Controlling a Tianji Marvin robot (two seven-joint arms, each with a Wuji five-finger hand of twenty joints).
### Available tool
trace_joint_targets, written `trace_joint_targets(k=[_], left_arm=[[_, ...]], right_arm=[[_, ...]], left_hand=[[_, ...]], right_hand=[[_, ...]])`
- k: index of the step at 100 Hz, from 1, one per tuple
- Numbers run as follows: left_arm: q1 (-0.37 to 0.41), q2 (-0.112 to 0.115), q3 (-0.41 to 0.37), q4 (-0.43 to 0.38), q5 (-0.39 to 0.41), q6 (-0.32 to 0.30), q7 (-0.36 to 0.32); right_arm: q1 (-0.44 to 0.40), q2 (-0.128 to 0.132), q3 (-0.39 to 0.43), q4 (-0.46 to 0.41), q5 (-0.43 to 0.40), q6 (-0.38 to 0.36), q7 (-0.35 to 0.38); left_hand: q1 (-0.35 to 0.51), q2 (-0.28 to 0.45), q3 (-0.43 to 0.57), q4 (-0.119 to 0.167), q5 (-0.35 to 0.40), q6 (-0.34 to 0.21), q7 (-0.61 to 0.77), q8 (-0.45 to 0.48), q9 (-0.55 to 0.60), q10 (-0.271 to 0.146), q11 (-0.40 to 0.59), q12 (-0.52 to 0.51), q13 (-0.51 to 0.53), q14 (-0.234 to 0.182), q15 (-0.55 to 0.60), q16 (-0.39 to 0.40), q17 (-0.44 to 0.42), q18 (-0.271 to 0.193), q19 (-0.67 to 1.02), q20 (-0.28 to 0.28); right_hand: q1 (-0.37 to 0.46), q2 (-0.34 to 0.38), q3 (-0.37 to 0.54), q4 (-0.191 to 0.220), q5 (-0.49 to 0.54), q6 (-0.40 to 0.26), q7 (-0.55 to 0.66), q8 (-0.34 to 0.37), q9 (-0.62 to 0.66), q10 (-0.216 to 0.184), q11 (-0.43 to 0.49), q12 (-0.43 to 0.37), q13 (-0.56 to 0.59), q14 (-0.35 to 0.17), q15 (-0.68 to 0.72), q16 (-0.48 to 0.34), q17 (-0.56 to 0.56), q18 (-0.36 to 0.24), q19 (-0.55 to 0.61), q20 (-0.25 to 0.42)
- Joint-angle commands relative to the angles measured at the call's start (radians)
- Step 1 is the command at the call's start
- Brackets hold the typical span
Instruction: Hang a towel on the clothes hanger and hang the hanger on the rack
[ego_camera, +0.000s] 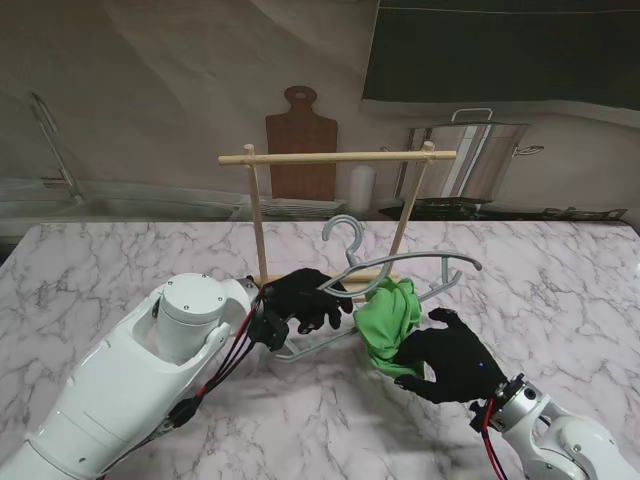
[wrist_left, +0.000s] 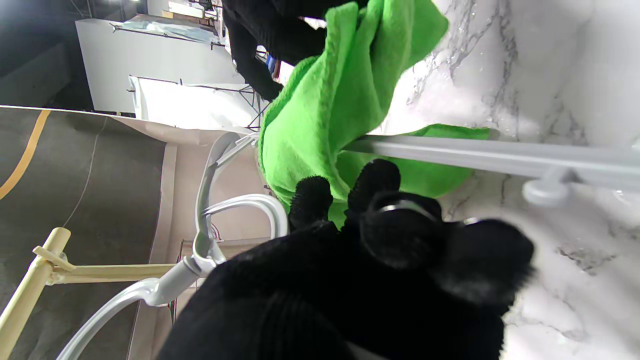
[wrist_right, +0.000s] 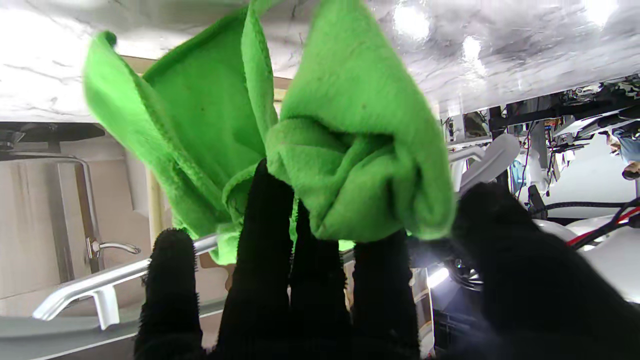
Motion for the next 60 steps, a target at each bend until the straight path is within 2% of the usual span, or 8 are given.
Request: trace_joint_targets(k=[1, 14, 23, 29, 35, 53, 60], left_arm=[[-0.003, 0.002, 0.005, -0.001, -0.005, -0.003, -0.025], [-0.006, 0.001, 0.014, 0.012, -0.010, 0.001, -0.032], [-0.005, 0.000, 0.016, 0.018, -0.012, 0.000, -0.032], [-0.003, -0.001, 0.016, 0.018, -0.014, 0.000, -0.029], [-0.002, -0.001, 0.014, 0.017, -0.013, 0.001, -0.028], [0.002, -0.001, 0.003, 0.011, -0.009, 0.009, -0.021], [0.005, -0.001, -0.004, 0.009, -0.009, 0.011, -0.016]], right_arm=[[0.002, 0.000, -0.008, 0.012, 0.002, 0.008, 0.001], [-0.005, 0.002, -0.005, 0.002, -0.003, 0.021, 0.015], [-0.019, 0.005, 0.009, -0.017, -0.009, 0.032, 0.047], [-0.027, 0.005, 0.016, -0.024, -0.008, 0.038, 0.055], [-0.036, 0.003, 0.026, -0.034, 0.001, 0.042, 0.065], [-0.067, -0.005, 0.058, -0.060, 0.040, 0.051, 0.081], [-0.079, -0.007, 0.073, -0.073, 0.052, 0.054, 0.091]], left_hand=[[0.072, -0.018, 0.035, -0.021, 0.062, 0.002, 0.037, 0.037, 0.007, -0.003, 0.008, 0.011, 0.020, 0.099, 0.039, -0.003, 0.073, -0.081, 0.320, -0.014], [0.072, -0.017, 0.036, -0.021, 0.062, 0.002, 0.036, 0.036, 0.006, -0.002, 0.006, 0.010, 0.020, 0.100, 0.039, -0.004, 0.073, -0.081, 0.320, -0.015], [0.072, -0.018, 0.036, -0.021, 0.063, 0.002, 0.035, 0.036, 0.006, -0.001, 0.006, 0.010, 0.020, 0.101, 0.038, -0.004, 0.073, -0.081, 0.320, -0.015], [0.072, -0.018, 0.036, -0.021, 0.062, 0.002, 0.035, 0.037, 0.006, -0.002, 0.006, 0.010, 0.020, 0.101, 0.038, -0.004, 0.073, -0.081, 0.320, -0.016], [0.072, -0.018, 0.037, -0.021, 0.063, 0.003, 0.034, 0.037, 0.005, -0.001, 0.005, 0.011, 0.019, 0.101, 0.038, -0.004, 0.073, -0.081, 0.320, -0.016], [0.072, -0.017, 0.036, -0.022, 0.063, 0.002, 0.033, 0.038, 0.006, -0.003, 0.005, 0.011, 0.019, 0.101, 0.038, -0.004, 0.073, -0.081, 0.320, -0.016], [0.072, -0.018, 0.037, -0.022, 0.063, 0.003, 0.033, 0.038, 0.006, -0.001, 0.005, 0.011, 0.019, 0.101, 0.038, -0.004, 0.073, -0.081, 0.320, -0.016]], right_hand=[[-0.080, -0.005, -0.014, 0.061, -0.064, -0.011, -0.107, 0.019, -0.058, -0.008, -0.040, -0.025, -0.040, -0.003, -0.027, -0.014, -0.028, 0.018, -0.014, 0.024], [-0.147, -0.026, -0.099, 0.068, -0.125, -0.041, -0.186, 0.001, -0.130, -0.003, -0.064, -0.043, -0.096, -0.001, -0.042, -0.021, -0.047, 0.017, -0.014, 0.032], [-0.187, 0.010, -0.177, 0.076, -0.113, -0.128, -0.186, 0.001, -0.214, 0.009, -0.094, -0.059, -0.144, 0.004, -0.055, -0.029, -0.055, 0.023, -0.009, 0.046], [-0.186, 0.025, -0.211, 0.078, -0.124, -0.176, -0.191, 0.001, -0.249, 0.012, -0.092, -0.058, -0.158, 0.003, -0.050, -0.027, -0.054, 0.026, -0.001, 0.056], [-0.188, 0.067, -0.270, 0.081, -0.092, -0.231, -0.167, 0.008, -0.277, 0.015, -0.095, -0.061, -0.182, 0.006, -0.049, -0.026, -0.062, 0.028, 0.008, 0.071], [-0.168, 0.124, -0.343, 0.083, -0.060, -0.277, -0.170, -0.021, -0.235, 0.013, -0.104, -0.068, -0.192, 0.017, -0.052, -0.028, -0.062, 0.029, 0.025, 0.097], [-0.154, 0.134, -0.366, 0.083, -0.001, -0.280, -0.148, -0.037, -0.210, 0.013, -0.121, -0.073, -0.193, 0.022, -0.059, -0.031, -0.066, 0.031, 0.019, 0.103]])
